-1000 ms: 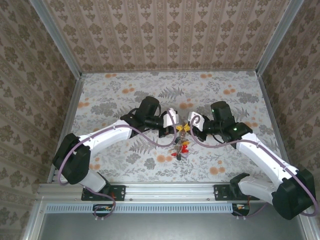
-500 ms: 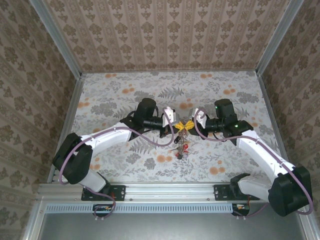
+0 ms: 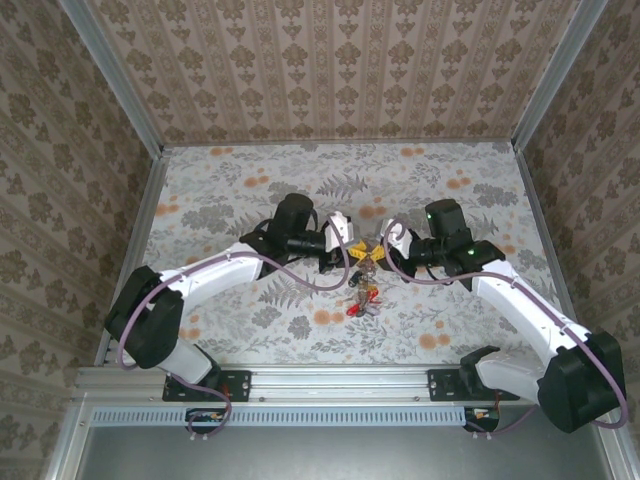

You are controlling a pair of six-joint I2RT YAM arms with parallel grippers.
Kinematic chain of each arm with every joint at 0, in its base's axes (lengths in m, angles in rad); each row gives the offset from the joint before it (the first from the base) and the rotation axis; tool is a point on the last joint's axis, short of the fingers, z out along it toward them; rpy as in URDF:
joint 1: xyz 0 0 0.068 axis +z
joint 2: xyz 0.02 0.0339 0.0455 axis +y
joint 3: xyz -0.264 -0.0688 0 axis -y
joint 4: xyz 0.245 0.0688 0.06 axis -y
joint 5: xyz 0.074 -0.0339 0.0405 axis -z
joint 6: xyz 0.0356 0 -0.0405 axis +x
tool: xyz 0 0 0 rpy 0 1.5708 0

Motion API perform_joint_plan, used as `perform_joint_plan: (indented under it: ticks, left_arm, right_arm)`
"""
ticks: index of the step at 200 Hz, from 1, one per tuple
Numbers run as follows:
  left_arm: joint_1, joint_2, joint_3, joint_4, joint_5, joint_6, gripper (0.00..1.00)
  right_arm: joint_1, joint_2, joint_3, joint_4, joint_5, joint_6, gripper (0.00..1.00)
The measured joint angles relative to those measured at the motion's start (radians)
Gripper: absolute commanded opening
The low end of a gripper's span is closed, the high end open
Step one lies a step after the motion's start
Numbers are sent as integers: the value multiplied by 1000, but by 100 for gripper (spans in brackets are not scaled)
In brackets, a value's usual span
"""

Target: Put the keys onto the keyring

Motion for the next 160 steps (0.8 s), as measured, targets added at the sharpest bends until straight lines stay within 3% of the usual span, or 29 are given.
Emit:
perform_joint_plan:
  ticks: [110, 140, 160]
  left_arm:
    - [-16, 13, 97, -199, -45, 108, 17]
    - [-19, 22, 111, -216, -35, 121, 0]
    - [-19, 22, 111, -220, -24, 119, 0]
  right_arm:
    - [55, 0, 50, -48, 77, -32, 0]
    - [61, -6, 50, -48, 98, -37, 0]
    - [62, -13, 50, -48, 105, -36, 2]
